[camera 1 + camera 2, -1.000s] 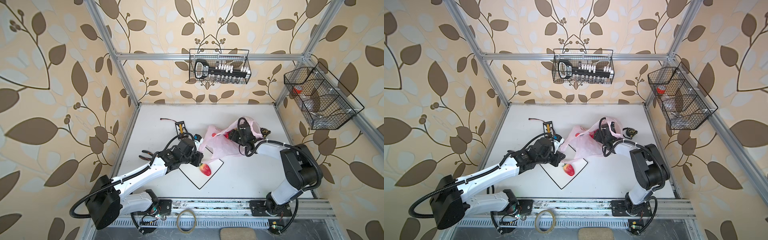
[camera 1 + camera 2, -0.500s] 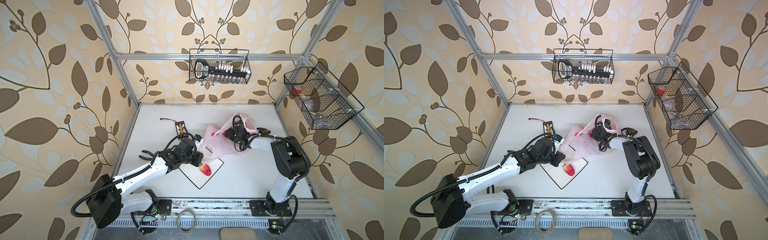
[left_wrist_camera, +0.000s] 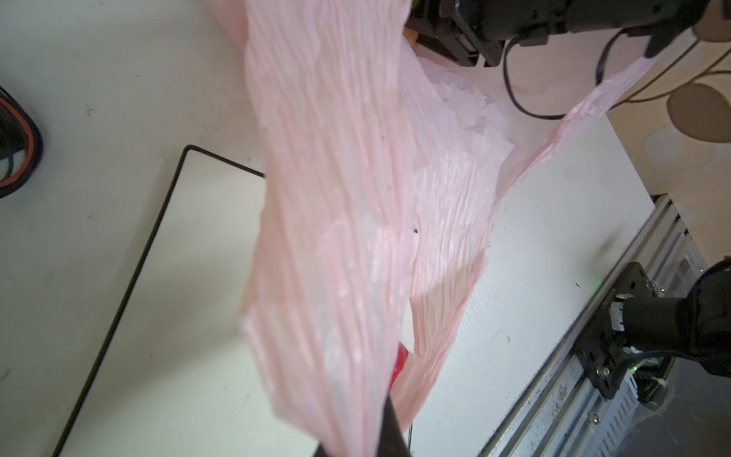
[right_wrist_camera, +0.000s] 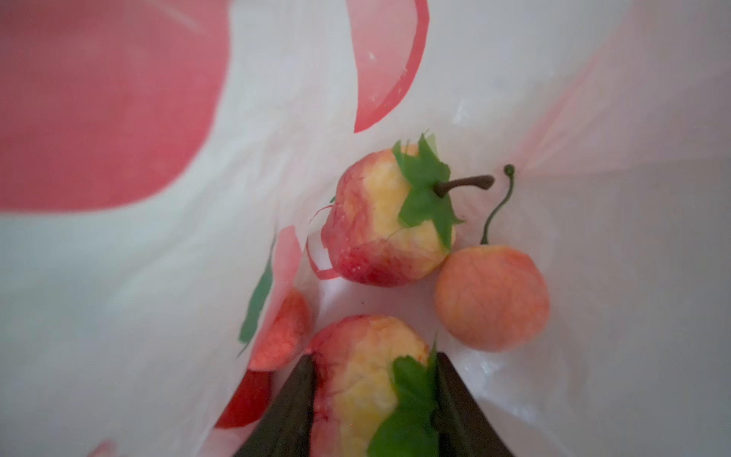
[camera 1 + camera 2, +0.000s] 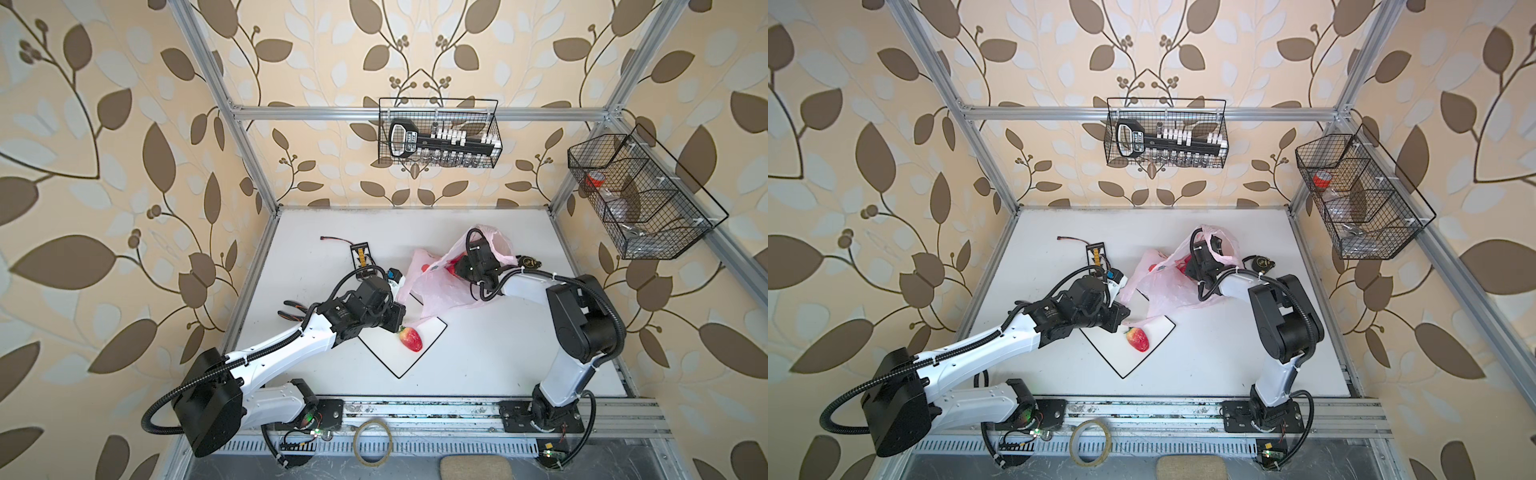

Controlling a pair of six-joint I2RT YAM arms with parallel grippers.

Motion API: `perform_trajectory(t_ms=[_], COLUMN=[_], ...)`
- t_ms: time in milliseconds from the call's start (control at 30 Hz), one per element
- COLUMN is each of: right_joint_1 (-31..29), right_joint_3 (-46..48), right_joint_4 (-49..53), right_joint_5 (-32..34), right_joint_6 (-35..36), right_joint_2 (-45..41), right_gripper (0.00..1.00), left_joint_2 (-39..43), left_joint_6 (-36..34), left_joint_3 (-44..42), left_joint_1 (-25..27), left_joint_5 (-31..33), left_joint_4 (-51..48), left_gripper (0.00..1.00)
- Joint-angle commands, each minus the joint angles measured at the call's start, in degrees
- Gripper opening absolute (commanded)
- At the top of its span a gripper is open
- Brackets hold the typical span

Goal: Take the fake fruits out of the plastic bag
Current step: 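Lift the second strawberry out of the bag toward the board with the right gripper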

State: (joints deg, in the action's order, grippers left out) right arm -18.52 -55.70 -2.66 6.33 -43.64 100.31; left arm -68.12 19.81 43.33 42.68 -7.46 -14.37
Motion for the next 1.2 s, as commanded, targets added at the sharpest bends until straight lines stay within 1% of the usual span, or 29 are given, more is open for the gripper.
perform_trajectory(t_ms=[0, 167, 333, 433, 633, 733, 1067, 1167], right_joint_1=[-0.02, 0.42, 0.56, 0.82, 1.88, 2.17, 1.59, -0.13], right_joint_3=[2.59, 7.04, 11.56, 13.42, 15.44, 15.36, 16.01, 17.76], right_joint_4=[0.68, -1.51, -3.45, -3.84, -3.63, -2.52, 0.53, -1.25], right_joint_5=[2.54, 0.5, -3.15, -5.18, -9.42, -13.11, -28.75, -36.22], right_joint_6=[1.35, 3.26, 7.81, 9.71, 11.45, 12.47, 17.34, 18.7], right_joint_2=[-6.28, -14.69, -23.19, -26.82, -30.99, -31.92, -36.89, -39.62], right_gripper=[0.39, 0.38, 0.37, 0.36, 0.35, 0.35, 0.33, 0.33], left_joint_2=[-1.24, -3.46, -5.56, -6.82, -9.21, -9.6, -10.49, -11.27], left_joint_6=[3.41, 4.38, 5.35, 6.0, 5.5, 5.25, 4.02, 3.98], left_joint_3=[3.09, 4.93, 5.94, 6.11, 7.86, 8.37, 9.92, 10.27], left_joint_1=[-0.4, -0.39, -0.88, -1.74, -2.42, -2.98, -4.48, -5.32], left_joint_5=[4.27, 5.6, 6.55, 5.63, 3.97, 3.51, 3.17, 2.55], left_joint_4=[0.41, 0.19, 1.42, 2.73, 3.47, 3.74, 3.48, 3.65], left_gripper=[0.0, 0.0, 0.0, 0.0, 0.0, 0.0, 0.0, 0.0])
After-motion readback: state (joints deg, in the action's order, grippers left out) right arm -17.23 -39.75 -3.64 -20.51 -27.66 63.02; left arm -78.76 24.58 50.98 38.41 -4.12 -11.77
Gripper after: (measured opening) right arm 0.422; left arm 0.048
